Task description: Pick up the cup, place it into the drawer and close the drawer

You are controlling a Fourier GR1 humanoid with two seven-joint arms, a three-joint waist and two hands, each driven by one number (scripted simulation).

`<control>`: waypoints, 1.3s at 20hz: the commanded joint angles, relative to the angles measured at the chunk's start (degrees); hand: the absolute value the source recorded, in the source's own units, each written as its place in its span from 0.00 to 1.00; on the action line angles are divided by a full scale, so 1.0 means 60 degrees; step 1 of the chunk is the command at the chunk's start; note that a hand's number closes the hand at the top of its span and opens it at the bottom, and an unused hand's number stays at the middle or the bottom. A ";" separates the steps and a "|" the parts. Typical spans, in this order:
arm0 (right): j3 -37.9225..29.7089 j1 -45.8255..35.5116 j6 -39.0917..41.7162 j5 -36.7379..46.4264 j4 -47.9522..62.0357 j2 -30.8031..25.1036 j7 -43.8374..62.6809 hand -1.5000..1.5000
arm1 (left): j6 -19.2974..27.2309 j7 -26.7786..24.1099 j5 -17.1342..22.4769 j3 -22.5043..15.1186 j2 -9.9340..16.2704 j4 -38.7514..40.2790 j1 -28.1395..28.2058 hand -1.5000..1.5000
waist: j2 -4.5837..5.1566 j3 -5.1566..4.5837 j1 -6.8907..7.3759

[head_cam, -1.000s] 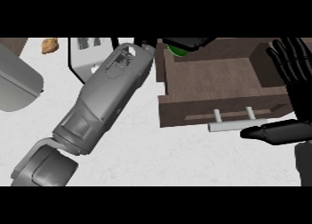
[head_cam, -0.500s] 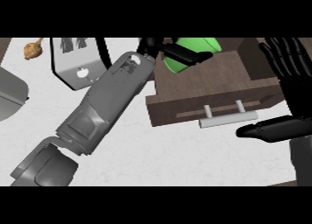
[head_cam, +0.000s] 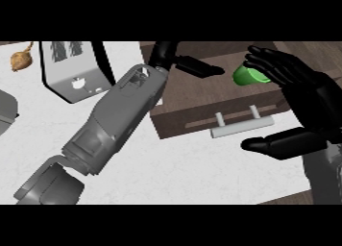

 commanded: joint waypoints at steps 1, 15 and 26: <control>0.0585 -0.0176 0.1147 -0.0862 -0.0040 -0.0114 0.0229 1.00 | -0.0365 -0.0770 0.0807 0.0188 -0.0001 -0.0496 0.0181 0.00 | -0.0030 -0.0015 0.0019; 0.2043 0.0818 0.2819 0.2501 -0.0303 -0.2502 0.0581 0.00 | 0.0574 -0.1862 0.2262 0.0529 -0.0001 -0.0405 0.0159 0.00 | -0.0353 0.0004 0.1246; 0.3994 0.0583 0.0583 0.6507 0.4167 -0.1411 -0.1464 0.00 | -0.0486 -0.2752 0.2407 0.0763 0.0224 -0.1111 0.1483 0.00 | -0.0415 -0.0001 0.2321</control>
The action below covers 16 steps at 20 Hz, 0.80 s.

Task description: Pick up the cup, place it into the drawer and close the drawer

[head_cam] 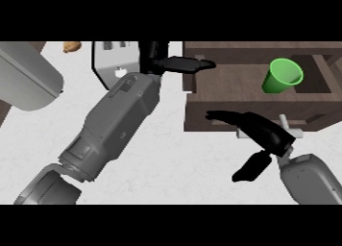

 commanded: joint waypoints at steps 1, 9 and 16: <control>0.0699 -0.0681 -0.0642 0.1350 0.2253 0.0469 -0.0592 0.00 | -0.0211 0.0328 0.0066 0.0099 0.0386 -0.0544 0.0066 0.00 | -0.0035 0.0005 0.0550; -0.0441 -0.2642 -0.1996 0.1774 0.6987 0.0556 -0.3084 1.00 | -0.0921 0.0073 0.0069 0.0015 0.0806 -0.1463 0.1576 0.00 | 0.0077 0.0031 0.0977; -0.1963 -0.4329 -0.2897 0.1205 0.8825 0.0292 -0.3971 1.00 | -0.1332 0.0474 0.0130 -0.0101 0.1251 -0.2316 0.2251 0.00 | 0.0149 0.0051 0.1450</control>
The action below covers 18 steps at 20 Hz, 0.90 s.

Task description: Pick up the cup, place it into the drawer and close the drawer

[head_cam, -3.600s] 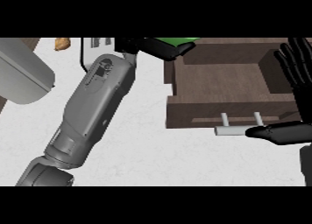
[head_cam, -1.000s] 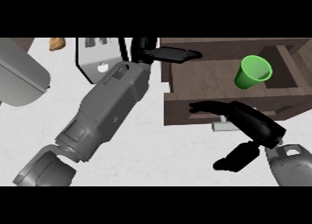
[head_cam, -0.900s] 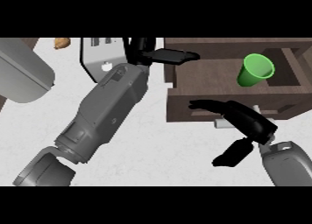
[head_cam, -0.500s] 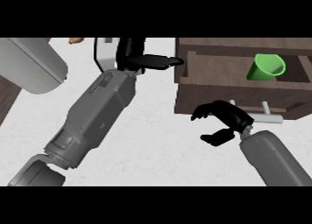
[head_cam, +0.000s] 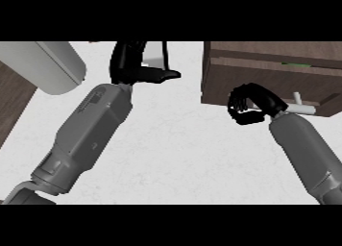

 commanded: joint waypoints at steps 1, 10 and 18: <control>-0.0855 -0.1236 -0.0217 -0.0291 0.1311 -0.0386 -0.0629 1.00 | -0.0363 0.0123 0.0076 0.0014 0.0305 -0.0356 0.0428 0.00 | 0.0116 0.0009 0.0205; -0.1858 -0.2458 -0.0157 -0.0929 0.1939 -0.1117 -0.0021 1.00 | -0.0864 0.0362 -0.0010 -0.0218 0.0699 -0.0845 0.0901 0.00 | 0.0232 0.0004 0.0652; -0.2058 -0.2479 0.0459 -0.1327 0.1561 -0.1598 -0.0075 1.00 | -0.1254 0.0412 0.0133 -0.0177 0.0842 -0.1113 0.1184 0.00 | 0.0258 -0.0007 0.0848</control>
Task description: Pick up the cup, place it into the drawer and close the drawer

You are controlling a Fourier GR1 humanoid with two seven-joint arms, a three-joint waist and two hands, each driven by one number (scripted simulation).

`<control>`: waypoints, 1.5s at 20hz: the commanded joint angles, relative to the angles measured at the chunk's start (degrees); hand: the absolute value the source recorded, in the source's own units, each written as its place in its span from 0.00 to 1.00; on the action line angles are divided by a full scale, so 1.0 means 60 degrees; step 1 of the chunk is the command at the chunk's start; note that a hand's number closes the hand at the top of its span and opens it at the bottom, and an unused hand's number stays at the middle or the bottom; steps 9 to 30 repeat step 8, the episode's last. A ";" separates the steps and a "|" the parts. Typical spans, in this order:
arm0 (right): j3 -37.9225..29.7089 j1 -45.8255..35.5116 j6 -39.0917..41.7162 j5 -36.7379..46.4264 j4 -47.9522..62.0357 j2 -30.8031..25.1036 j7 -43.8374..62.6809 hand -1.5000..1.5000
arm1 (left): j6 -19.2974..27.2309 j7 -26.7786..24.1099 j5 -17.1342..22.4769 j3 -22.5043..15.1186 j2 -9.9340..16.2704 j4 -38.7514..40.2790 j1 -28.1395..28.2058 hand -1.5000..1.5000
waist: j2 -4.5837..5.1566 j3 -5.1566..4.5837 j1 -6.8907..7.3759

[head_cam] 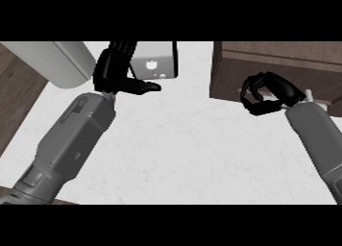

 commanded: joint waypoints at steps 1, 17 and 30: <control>-0.0797 -0.1685 -0.0821 0.0008 0.0344 -0.1169 0.0771 1.00 | -0.0198 -0.0034 0.0059 0.0000 0.0012 -0.0134 0.0150 0.00 | 0.0192 -0.0130 0.0400; -0.0920 -0.1535 -0.0418 -0.0300 0.0010 -0.1321 0.0844 1.00 | -0.0297 0.0111 0.0134 0.0031 0.0126 -0.0300 0.0254 0.00 | 0.0157 -0.0132 0.0527; -0.0920 -0.1535 -0.0418 -0.0300 0.0010 -0.1321 0.0844 1.00 | -0.0297 0.0111 0.0134 0.0031 0.0126 -0.0300 0.0254 0.00 | 0.0157 -0.0132 0.0527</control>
